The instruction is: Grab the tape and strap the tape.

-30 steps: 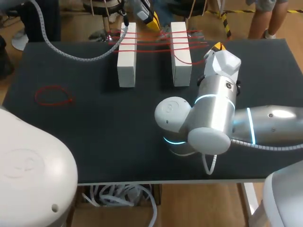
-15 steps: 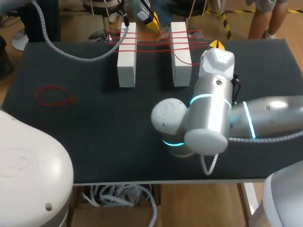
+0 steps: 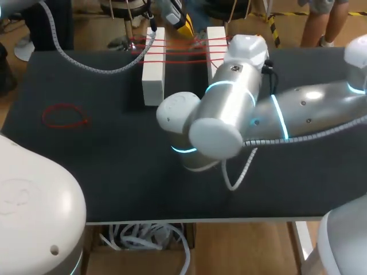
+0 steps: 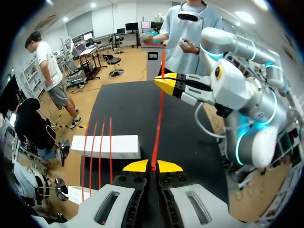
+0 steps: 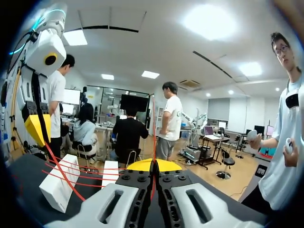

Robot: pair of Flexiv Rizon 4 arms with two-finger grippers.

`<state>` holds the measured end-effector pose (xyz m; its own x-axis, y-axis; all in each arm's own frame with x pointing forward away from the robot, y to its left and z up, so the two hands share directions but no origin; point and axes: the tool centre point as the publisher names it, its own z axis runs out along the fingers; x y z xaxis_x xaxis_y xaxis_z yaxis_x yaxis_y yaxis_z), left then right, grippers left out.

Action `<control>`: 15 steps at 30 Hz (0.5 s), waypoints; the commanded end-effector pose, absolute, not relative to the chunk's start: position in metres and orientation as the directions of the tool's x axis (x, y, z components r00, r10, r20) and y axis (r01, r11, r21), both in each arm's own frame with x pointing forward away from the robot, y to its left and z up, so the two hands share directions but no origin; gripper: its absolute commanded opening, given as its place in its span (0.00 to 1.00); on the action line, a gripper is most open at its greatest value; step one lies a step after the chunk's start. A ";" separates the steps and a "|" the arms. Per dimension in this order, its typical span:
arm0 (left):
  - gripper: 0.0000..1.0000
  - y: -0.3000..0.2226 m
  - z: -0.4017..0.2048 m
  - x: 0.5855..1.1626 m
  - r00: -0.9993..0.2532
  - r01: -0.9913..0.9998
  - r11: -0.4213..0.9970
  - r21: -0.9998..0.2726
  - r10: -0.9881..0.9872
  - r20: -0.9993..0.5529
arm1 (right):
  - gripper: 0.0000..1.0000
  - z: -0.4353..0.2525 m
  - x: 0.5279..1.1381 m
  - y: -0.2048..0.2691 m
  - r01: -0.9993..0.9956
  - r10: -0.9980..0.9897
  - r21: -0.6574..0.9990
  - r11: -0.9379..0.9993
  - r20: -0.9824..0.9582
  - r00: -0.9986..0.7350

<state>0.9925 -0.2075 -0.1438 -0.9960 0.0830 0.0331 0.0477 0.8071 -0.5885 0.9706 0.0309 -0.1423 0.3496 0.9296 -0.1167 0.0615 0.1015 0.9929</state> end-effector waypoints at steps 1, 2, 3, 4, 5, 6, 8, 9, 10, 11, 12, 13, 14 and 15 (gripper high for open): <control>0.00 -0.208 -0.143 0.993 -0.996 0.047 0.809 -0.586 0.083 0.034 | 0.00 -0.141 0.971 0.033 0.063 0.928 0.993 0.100 -0.116 0.354; 0.00 -0.208 -0.143 0.993 -0.996 0.047 0.809 -0.586 0.083 0.034 | 0.00 -0.141 0.971 0.033 0.063 0.928 0.993 0.100 -0.116 0.354; 0.00 -0.208 -0.143 0.993 -0.996 0.047 0.809 -0.586 0.083 0.034 | 0.00 -0.141 0.971 0.033 0.063 0.928 0.993 0.100 -0.116 0.354; 0.00 -0.208 -0.143 0.993 -0.996 0.047 0.809 -0.586 0.083 0.034 | 0.00 -0.141 0.971 0.033 0.063 0.928 0.993 0.100 -0.116 0.354; 0.00 -0.208 -0.143 0.993 -0.996 0.047 0.809 -0.586 0.083 0.034 | 0.00 -0.141 0.971 0.033 0.063 0.928 0.993 0.100 -0.116 0.354; 0.00 -0.208 -0.143 0.993 -0.996 0.047 0.809 -0.586 0.083 0.034 | 0.00 -0.141 0.971 0.033 0.063 0.928 0.993 0.100 -0.116 0.354; 0.00 -0.208 -0.143 0.993 -0.996 0.047 0.809 -0.586 0.083 0.034 | 0.00 -0.141 0.971 0.033 0.063 0.928 0.993 0.100 -0.116 0.354; 0.00 -0.208 -0.143 0.993 -0.996 0.047 0.809 -0.586 0.083 0.034 | 0.00 -0.143 0.967 0.045 0.071 0.906 0.978 0.196 -0.209 0.367; 0.00 -0.208 -0.143 0.993 -0.996 0.047 0.809 -0.586 0.083 0.034 | 0.00 -0.143 0.966 0.052 0.085 0.880 0.958 0.276 -0.287 0.378; 0.00 -0.208 -0.143 0.993 -0.996 0.047 0.809 -0.586 0.083 0.034 | 0.00 -0.144 0.965 0.057 0.097 0.861 0.938 0.332 -0.344 0.374; 0.00 -0.208 -0.143 0.993 -0.996 0.047 0.809 -0.586 0.083 0.034 | 0.00 -0.145 0.966 0.064 0.121 0.826 0.911 0.393 -0.408 0.389; 0.00 -0.208 -0.143 0.993 -0.996 0.047 0.809 -0.586 0.083 0.034 | 0.00 -0.147 0.966 0.068 0.141 0.785 0.870 0.472 -0.488 0.381; 0.00 -0.208 -0.143 0.993 -0.996 0.047 0.809 -0.586 0.083 0.034 | 0.00 -0.149 0.966 0.072 0.143 0.763 0.846 0.513 -0.526 0.375; 0.00 -0.208 -0.143 0.993 -0.996 0.047 0.809 -0.586 0.083 0.034 | 0.00 -0.150 0.967 0.075 0.150 0.732 0.824 0.546 -0.557 0.392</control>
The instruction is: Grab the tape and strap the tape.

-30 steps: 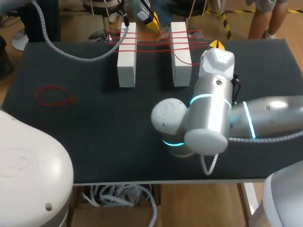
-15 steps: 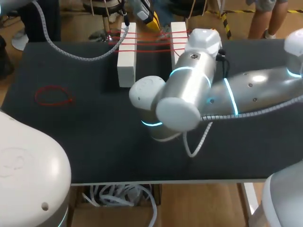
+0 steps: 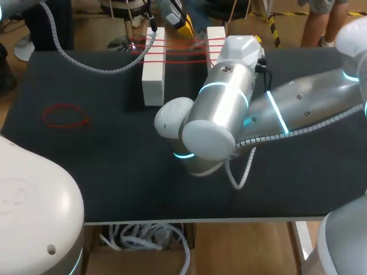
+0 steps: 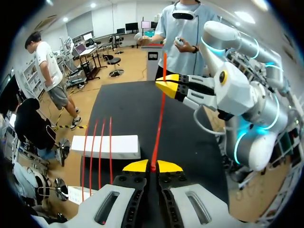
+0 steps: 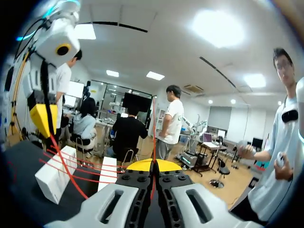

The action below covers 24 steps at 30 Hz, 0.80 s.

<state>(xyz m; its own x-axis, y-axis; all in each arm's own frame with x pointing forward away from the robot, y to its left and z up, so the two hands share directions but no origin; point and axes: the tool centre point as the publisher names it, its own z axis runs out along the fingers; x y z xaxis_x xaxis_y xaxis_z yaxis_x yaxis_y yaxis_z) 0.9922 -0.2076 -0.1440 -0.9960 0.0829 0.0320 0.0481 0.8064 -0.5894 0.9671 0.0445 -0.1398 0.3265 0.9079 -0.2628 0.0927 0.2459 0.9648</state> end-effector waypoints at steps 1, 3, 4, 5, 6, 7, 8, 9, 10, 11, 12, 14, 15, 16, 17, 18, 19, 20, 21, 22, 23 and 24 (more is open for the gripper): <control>0.00 -0.208 -0.143 0.993 -0.996 0.047 0.809 -0.586 0.083 0.034 | 0.00 -0.150 0.967 0.078 0.163 0.694 0.780 0.605 -0.616 0.373; 0.00 -0.208 -0.143 0.993 -0.996 0.047 0.809 -0.586 0.083 0.034 | 0.00 -0.151 0.967 0.082 0.149 0.636 0.723 0.675 -0.672 0.378; 0.00 -0.208 -0.143 0.993 -0.996 0.047 0.809 -0.586 0.083 0.034 | 0.00 -0.151 0.967 0.084 0.143 0.609 0.689 0.711 -0.704 0.365; 0.00 -0.208 -0.143 0.993 -0.996 0.047 0.809 -0.586 0.083 0.034 | 0.00 -0.152 0.966 0.085 0.124 0.584 0.659 0.741 -0.725 0.363; 0.00 -0.208 -0.143 0.993 -0.996 0.047 0.809 -0.586 0.083 0.034 | 0.00 -0.151 0.966 0.085 0.124 0.568 0.642 0.756 -0.739 0.363; 0.00 -0.208 -0.143 0.993 -0.996 0.047 0.809 -0.586 0.083 0.034 | 0.00 -0.151 0.967 0.086 0.117 0.546 0.617 0.778 -0.757 0.359; 0.00 -0.208 -0.143 0.993 -0.996 0.047 0.809 -0.586 0.083 0.034 | 0.00 -0.151 0.967 0.087 0.101 0.520 0.586 0.804 -0.776 0.357; 0.00 -0.208 -0.143 0.993 -0.996 0.047 0.809 -0.586 0.083 0.034 | 0.00 -0.151 0.968 0.088 0.090 0.503 0.562 0.822 -0.792 0.347; 0.00 -0.208 -0.143 0.993 -0.996 0.047 0.809 -0.586 0.083 0.034 | 0.00 -0.150 0.968 0.089 0.083 0.482 0.540 0.838 -0.801 0.355; 0.00 -0.208 -0.143 0.993 -0.996 0.047 0.809 -0.586 0.083 0.034 | 0.00 -0.150 0.969 0.090 0.073 0.451 0.505 0.860 -0.820 0.353; 0.00 -0.208 -0.143 0.993 -0.996 0.047 0.809 -0.586 0.083 0.034 | 0.00 -0.151 0.970 0.091 0.080 0.418 0.471 0.878 -0.838 0.350; 0.00 -0.208 -0.143 0.993 -0.996 0.047 0.809 -0.586 0.083 0.034 | 0.00 -0.150 0.973 0.092 0.089 0.383 0.439 0.894 -0.853 0.354; 0.00 -0.208 -0.143 0.993 -0.996 0.047 0.809 -0.586 0.083 0.034 | 0.00 -0.149 0.976 0.093 0.100 0.357 0.410 0.907 -0.872 0.336; 0.00 -0.208 -0.143 0.993 -0.996 0.047 0.809 -0.586 0.083 0.034 | 0.00 -0.148 0.979 0.094 0.114 0.338 0.394 0.912 -0.880 0.334; 0.00 -0.208 -0.143 0.993 -0.996 0.047 0.809 -0.586 0.083 0.034 | 0.00 -0.146 0.981 0.095 0.126 0.320 0.377 0.918 -0.888 0.329; 0.00 -0.208 -0.143 0.993 -0.996 0.047 0.809 -0.586 0.083 0.034 | 0.00 -0.145 0.983 0.096 0.136 0.311 0.365 0.921 -0.899 0.307; 0.00 -0.208 -0.143 0.993 -0.996 0.047 0.809 -0.586 0.083 0.034 | 0.00 -0.144 0.985 0.097 0.145 0.300 0.351 0.925 -0.910 0.285; 0.00 -0.208 -0.143 0.993 -0.996 0.047 0.809 -0.586 0.083 0.034 | 0.00 -0.142 0.987 0.097 0.159 0.300 0.349 0.923 -0.915 0.269; 0.00 -0.208 -0.143 0.993 -0.996 0.047 0.809 -0.586 0.083 0.034 | 0.00 -0.140 0.989 0.097 0.168 0.318 0.361 0.917 -0.918 0.236; 0.00 -0.208 -0.143 0.993 -0.996 0.047 0.809 -0.586 0.083 0.034 | 0.00 -0.137 0.990 0.097 0.168 0.354 0.391 0.905 -0.911 0.214; 0.00 -0.208 -0.143 0.993 -0.996 0.047 0.809 -0.586 0.083 0.034 | 0.00 -0.134 0.990 0.096 0.169 0.419 0.449 0.878 -0.889 0.186; 0.00 -0.208 -0.143 0.993 -0.996 0.047 0.809 -0.586 0.083 0.034 | 0.00 -0.134 0.990 0.096 0.169 0.419 0.449 0.878 -0.889 0.186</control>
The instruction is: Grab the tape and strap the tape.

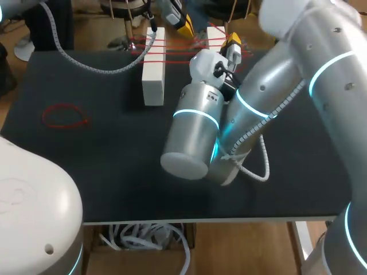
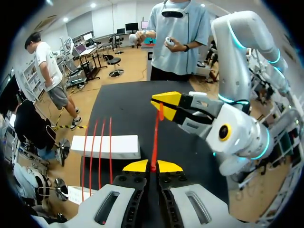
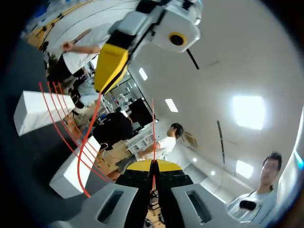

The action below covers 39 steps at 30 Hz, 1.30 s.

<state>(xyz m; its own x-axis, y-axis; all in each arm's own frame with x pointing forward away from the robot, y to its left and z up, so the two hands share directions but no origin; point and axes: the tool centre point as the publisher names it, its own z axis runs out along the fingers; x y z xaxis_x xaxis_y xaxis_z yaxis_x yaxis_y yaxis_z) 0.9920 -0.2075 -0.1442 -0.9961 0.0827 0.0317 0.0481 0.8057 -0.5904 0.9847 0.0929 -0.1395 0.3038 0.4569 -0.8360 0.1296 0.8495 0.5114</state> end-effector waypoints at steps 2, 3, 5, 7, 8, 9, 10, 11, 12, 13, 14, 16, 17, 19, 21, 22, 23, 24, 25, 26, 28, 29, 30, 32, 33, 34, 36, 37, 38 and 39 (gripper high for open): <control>0.00 -0.208 -0.143 0.993 -0.996 0.047 0.809 -0.586 0.083 0.034 | 0.00 -0.134 0.990 0.096 0.169 0.419 0.449 0.878 -0.889 0.186; 0.00 -0.208 -0.143 0.993 -0.996 0.047 0.809 -0.586 0.083 0.034 | 0.00 -0.134 0.990 0.096 0.169 0.419 0.449 0.878 -0.889 0.186; 0.00 -0.208 -0.143 0.993 -0.996 0.047 0.809 -0.586 0.083 0.034 | 0.00 -0.134 0.990 0.096 0.169 0.419 0.449 0.878 -0.889 0.186; 0.00 -0.208 -0.143 0.993 -0.996 0.047 0.809 -0.586 0.083 0.034 | 0.00 -0.134 0.990 0.096 0.169 0.419 0.449 0.878 -0.889 0.186; 0.00 -0.208 -0.143 0.993 -0.996 0.047 0.809 -0.586 0.083 0.034 | 0.00 -0.134 0.990 0.096 0.169 0.419 0.449 0.878 -0.889 0.186; 0.00 -0.208 -0.143 0.993 -0.996 0.047 0.809 -0.586 0.083 0.034 | 0.00 -0.134 0.990 0.096 0.169 0.419 0.449 0.878 -0.889 0.186; 0.00 -0.208 -0.143 0.993 -0.996 0.047 0.809 -0.586 0.083 0.034 | 0.00 -0.134 0.990 0.096 0.169 0.419 0.449 0.878 -0.889 0.186; 0.00 -0.208 -0.143 0.993 -0.996 0.047 0.809 -0.586 0.083 0.034 | 0.00 -0.134 0.990 0.096 0.169 0.419 0.449 0.878 -0.889 0.186; 0.00 -0.208 -0.143 0.993 -0.996 0.047 0.809 -0.586 0.083 0.034 | 0.00 -0.134 0.990 0.096 0.169 0.419 0.449 0.878 -0.889 0.186; 0.00 -0.208 -0.143 0.993 -0.996 0.047 0.809 -0.586 0.083 0.034 | 0.00 -0.134 0.990 0.096 0.169 0.419 0.449 0.878 -0.889 0.186; 0.00 -0.208 -0.143 0.993 -0.996 0.047 0.809 -0.586 0.083 0.034 | 0.00 -0.134 0.990 0.096 0.169 0.419 0.449 0.878 -0.889 0.186; 0.00 -0.208 -0.143 0.993 -0.996 0.047 0.809 -0.586 0.083 0.034 | 0.00 -0.134 0.990 0.096 0.169 0.419 0.449 0.878 -0.889 0.186; 0.00 -0.208 -0.143 0.993 -0.996 0.047 0.809 -0.586 0.083 0.034 | 0.00 -0.134 0.990 0.096 0.169 0.419 0.449 0.878 -0.889 0.186; 0.00 -0.208 -0.143 0.993 -0.996 0.047 0.809 -0.586 0.083 0.034 | 0.00 -0.134 0.990 0.096 0.169 0.419 0.449 0.878 -0.889 0.186; 0.00 -0.208 -0.143 0.993 -0.996 0.047 0.809 -0.586 0.083 0.034 | 0.00 -0.134 0.990 0.096 0.169 0.419 0.449 0.878 -0.889 0.186; 0.00 -0.208 -0.143 0.993 -0.996 0.047 0.809 -0.586 0.083 0.034 | 0.00 -0.131 0.989 0.100 0.200 0.371 0.403 0.893 -0.911 0.179; 0.00 -0.208 -0.143 0.993 -0.996 0.047 0.809 -0.586 0.083 0.034 | 0.00 -0.128 0.988 0.103 0.218 0.319 0.352 0.910 -0.932 0.174; 0.00 -0.208 -0.143 0.993 -0.996 0.047 0.809 -0.586 0.083 0.034 | 0.00 -0.126 0.989 0.103 0.234 0.296 0.324 0.917 -0.944 0.146; 0.00 -0.208 -0.143 0.993 -0.996 0.047 0.809 -0.586 0.083 0.034 | 0.00 -0.122 0.991 0.103 0.247 0.258 0.283 0.927 -0.958 0.129; 0.00 -0.208 -0.143 0.993 -0.996 0.047 0.809 -0.586 0.083 0.034 | 0.00 -0.119 0.993 0.103 0.256 0.224 0.245 0.935 -0.969 0.109; 0.00 -0.208 -0.143 0.993 -0.996 0.047 0.809 -0.586 0.083 0.034 | 0.00 -0.113 0.997 0.104 0.268 0.162 0.172 0.948 -0.985 0.061; 0.00 -0.208 -0.143 0.993 -0.996 0.047 0.809 -0.586 0.083 0.034 | 0.00 -0.111 1.000 0.105 0.263 0.133 0.135 0.955 -0.991 0.025; 0.00 -0.208 -0.143 0.993 -0.996 0.047 0.809 -0.586 0.083 0.034 | 0.00 -0.109 1.002 0.106 0.267 0.120 0.120 0.956 -0.993 0.015; 0.00 -0.208 -0.143 0.993 -0.996 0.047 0.809 -0.586 0.083 0.034 | 0.00 -0.105 1.005 0.107 0.267 0.081 0.072 0.961 -0.996 -0.023; 0.00 -0.208 -0.143 0.993 -0.996 0.047 0.809 -0.586 0.083 0.034 | 0.00 -0.103 1.008 0.108 0.263 0.050 0.036 0.964 -0.998 -0.046; 0.00 -0.208 -0.143 0.993 -0.996 0.047 0.809 -0.586 0.083 0.034 | 0.00 -0.101 1.011 0.110 0.251 0.022 0.004 0.968 -0.998 -0.067; 0.00 -0.208 -0.143 0.993 -0.996 0.047 0.809 -0.586 0.083 0.034 | 0.00 -0.098 1.014 0.110 0.232 -0.018 -0.040 0.972 -0.995 -0.095; 0.00 -0.208 -0.143 0.993 -0.996 0.047 0.809 -0.586 0.083 0.034 | 0.00 -0.097 1.015 0.110 0.219 -0.033 -0.056 0.974 -0.994 -0.107; 0.00 -0.208 -0.143 0.993 -0.996 0.047 0.809 -0.586 0.083 0.034 | 0.00 -0.096 1.015 0.109 0.209 -0.042 -0.066 0.976 -0.992 -0.117; 0.00 -0.208 -0.143 0.993 -0.996 0.047 0.809 -0.586 0.083 0.034 | 0.00 -0.094 1.016 0.108 0.201 -0.049 -0.073 0.977 -0.991 -0.122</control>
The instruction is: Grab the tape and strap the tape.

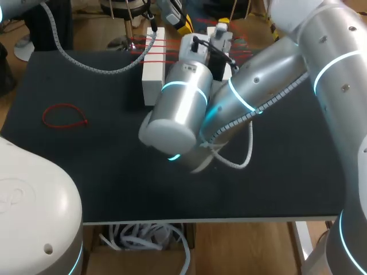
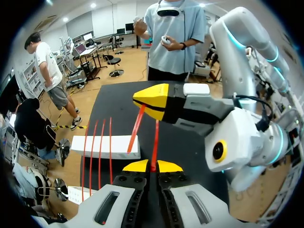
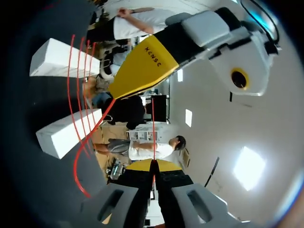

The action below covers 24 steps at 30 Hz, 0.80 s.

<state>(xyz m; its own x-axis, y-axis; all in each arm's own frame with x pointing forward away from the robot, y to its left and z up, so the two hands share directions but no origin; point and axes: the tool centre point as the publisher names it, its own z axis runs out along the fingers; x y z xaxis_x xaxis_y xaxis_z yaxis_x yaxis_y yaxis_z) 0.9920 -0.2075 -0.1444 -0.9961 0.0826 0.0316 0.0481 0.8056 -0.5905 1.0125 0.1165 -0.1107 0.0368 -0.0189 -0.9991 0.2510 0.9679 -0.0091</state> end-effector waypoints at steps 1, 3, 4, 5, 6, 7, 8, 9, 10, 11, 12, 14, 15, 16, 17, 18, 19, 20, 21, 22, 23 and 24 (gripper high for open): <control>0.00 -0.208 -0.143 0.993 -0.996 0.047 0.809 -0.586 0.083 0.034 | 0.00 -0.093 1.016 0.105 0.191 -0.050 -0.074 0.979 -0.990 -0.130; 0.00 -0.208 -0.143 0.993 -0.996 0.047 0.809 -0.586 0.083 0.034 | 0.00 -0.091 1.016 0.098 0.177 -0.048 -0.072 0.982 -0.990 -0.136; 0.00 -0.208 -0.143 0.993 -0.996 0.047 0.809 -0.586 0.083 0.034 | 0.00 -0.091 1.015 0.094 0.170 -0.044 -0.067 0.983 -0.990 -0.136; 0.00 -0.208 -0.143 0.993 -0.996 0.047 0.809 -0.586 0.083 0.034 | 0.00 -0.091 1.015 0.091 0.164 -0.042 -0.063 0.984 -0.990 -0.132; 0.00 -0.208 -0.143 0.993 -0.996 0.047 0.809 -0.586 0.083 0.034 | 0.00 -0.091 1.014 0.088 0.159 -0.038 -0.058 0.986 -0.991 -0.124; 0.00 -0.208 -0.143 0.993 -0.996 0.047 0.809 -0.586 0.083 0.034 | 0.00 -0.092 1.013 0.084 0.156 -0.031 -0.048 0.987 -0.993 -0.110; 0.00 -0.208 -0.143 0.993 -0.996 0.047 0.809 -0.586 0.083 0.034 | 0.00 -0.094 1.011 0.081 0.151 -0.033 -0.049 0.987 -0.994 -0.101; 0.00 -0.208 -0.143 0.993 -0.996 0.047 0.809 -0.586 0.083 0.034 | 0.00 -0.096 1.010 0.079 0.146 -0.040 -0.053 0.988 -0.995 -0.093; 0.00 -0.208 -0.143 0.993 -0.996 0.047 0.809 -0.586 0.083 0.034 | 0.00 -0.098 1.008 0.077 0.146 -0.040 -0.051 0.988 -0.997 -0.072; 0.00 -0.208 -0.143 0.993 -0.996 0.047 0.809 -0.586 0.083 0.034 | 0.00 -0.100 1.006 0.075 0.146 -0.040 -0.048 0.988 -0.997 -0.060; 0.00 -0.208 -0.143 0.993 -0.996 0.047 0.809 -0.586 0.083 0.034 | 0.00 -0.102 1.005 0.074 0.137 -0.052 -0.058 0.989 -0.997 -0.052; 0.00 -0.208 -0.143 0.993 -0.996 0.047 0.809 -0.586 0.083 0.034 | 0.00 -0.106 1.000 0.073 0.132 -0.061 -0.063 0.989 -0.998 -0.025; 0.00 -0.208 -0.143 0.993 -0.996 0.047 0.809 -0.586 0.083 0.034 | 0.00 -0.107 0.997 0.072 0.128 -0.064 -0.066 0.990 -0.998 -0.016; 0.00 -0.208 -0.143 0.993 -0.996 0.047 0.809 -0.586 0.083 0.034 | 0.00 -0.108 0.994 0.072 0.124 -0.069 -0.069 0.990 -0.998 -0.004; 0.00 -0.208 -0.143 0.993 -0.996 0.047 0.809 -0.586 0.083 0.034 | 0.00 -0.108 0.992 0.072 0.119 -0.073 -0.072 0.990 -0.997 0.006; 0.00 -0.208 -0.143 0.993 -0.996 0.047 0.809 -0.586 0.083 0.034 | 0.00 -0.108 0.991 0.072 0.118 -0.077 -0.075 0.990 -0.997 0.011; 0.00 -0.208 -0.143 0.993 -0.996 0.047 0.809 -0.586 0.083 0.034 | 0.00 -0.108 0.990 0.073 0.116 -0.083 -0.081 0.990 -0.996 0.013; 0.00 -0.208 -0.143 0.993 -0.996 0.047 0.809 -0.586 0.083 0.034 | 0.00 -0.107 0.988 0.075 0.113 -0.098 -0.096 0.989 -0.995 0.015; 0.00 -0.208 -0.143 0.993 -0.996 0.047 0.809 -0.586 0.083 0.034 | 0.00 -0.107 0.988 0.076 0.109 -0.118 -0.116 0.987 -0.993 0.015; 0.00 -0.208 -0.143 0.993 -0.996 0.047 0.809 -0.586 0.083 0.034 | 0.00 -0.106 0.988 0.079 0.107 -0.135 -0.133 0.985 -0.991 0.015; 0.00 -0.208 -0.143 0.993 -0.996 0.047 0.809 -0.586 0.083 0.034 | 0.00 -0.107 0.988 0.081 0.103 -0.156 -0.154 0.983 -0.988 0.013; 0.00 -0.208 -0.143 0.993 -0.996 0.047 0.809 -0.586 0.083 0.034 | 0.00 -0.107 0.988 0.083 0.101 -0.171 -0.169 0.980 -0.985 0.013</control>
